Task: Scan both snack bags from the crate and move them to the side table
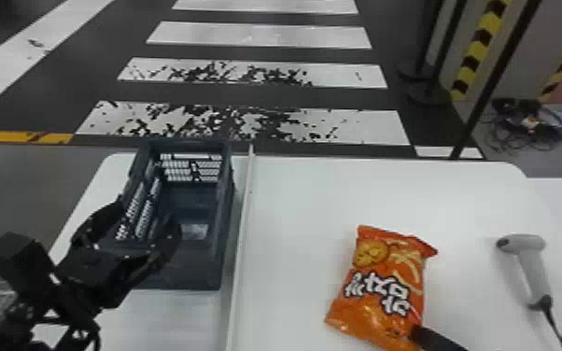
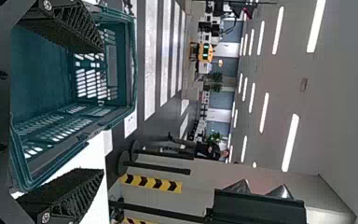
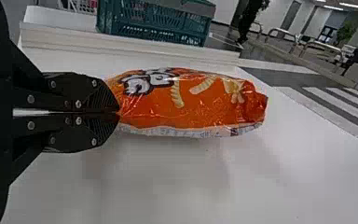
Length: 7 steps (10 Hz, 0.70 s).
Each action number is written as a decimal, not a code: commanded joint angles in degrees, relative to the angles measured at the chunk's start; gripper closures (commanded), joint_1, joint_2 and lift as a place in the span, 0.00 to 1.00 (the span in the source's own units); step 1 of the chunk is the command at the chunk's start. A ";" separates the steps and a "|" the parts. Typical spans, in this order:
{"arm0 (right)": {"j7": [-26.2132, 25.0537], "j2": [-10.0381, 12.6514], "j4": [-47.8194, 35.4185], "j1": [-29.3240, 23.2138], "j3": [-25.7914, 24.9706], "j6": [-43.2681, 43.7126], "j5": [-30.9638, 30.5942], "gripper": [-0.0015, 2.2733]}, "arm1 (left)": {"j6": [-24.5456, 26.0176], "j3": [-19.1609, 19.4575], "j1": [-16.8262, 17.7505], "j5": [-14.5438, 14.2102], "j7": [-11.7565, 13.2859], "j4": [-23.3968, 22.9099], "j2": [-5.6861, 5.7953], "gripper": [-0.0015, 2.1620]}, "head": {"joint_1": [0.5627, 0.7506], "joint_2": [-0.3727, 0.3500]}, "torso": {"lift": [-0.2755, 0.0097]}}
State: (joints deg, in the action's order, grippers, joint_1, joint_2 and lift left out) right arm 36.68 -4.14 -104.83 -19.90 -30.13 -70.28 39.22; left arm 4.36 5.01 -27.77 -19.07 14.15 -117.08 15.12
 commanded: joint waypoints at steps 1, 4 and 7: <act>0.41 -0.26 1.30 0.48 -0.89 -0.52 1.83 0.99 | 0.00 0.00 0.00 0.00 0.00 0.01 0.00 0.04 | 0.70 0.52 | 0.62; -1.53 -0.26 -2.83 0.65 -3.18 0.18 3.15 0.99 | 0.00 0.00 0.00 0.00 -0.08 0.10 0.00 0.04 | 0.70 0.51 | 0.62; -5.39 -1.75 -10.48 1.88 -3.71 0.71 -0.28 0.99 | 0.00 -0.09 0.00 0.00 -0.08 0.10 0.00 0.04 | 0.70 0.45 | 0.62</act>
State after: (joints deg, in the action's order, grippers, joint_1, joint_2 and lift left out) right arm 31.32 -5.56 -113.94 -18.27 -33.85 -69.58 39.88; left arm 4.37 4.94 -27.77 -19.07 14.06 -116.98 15.12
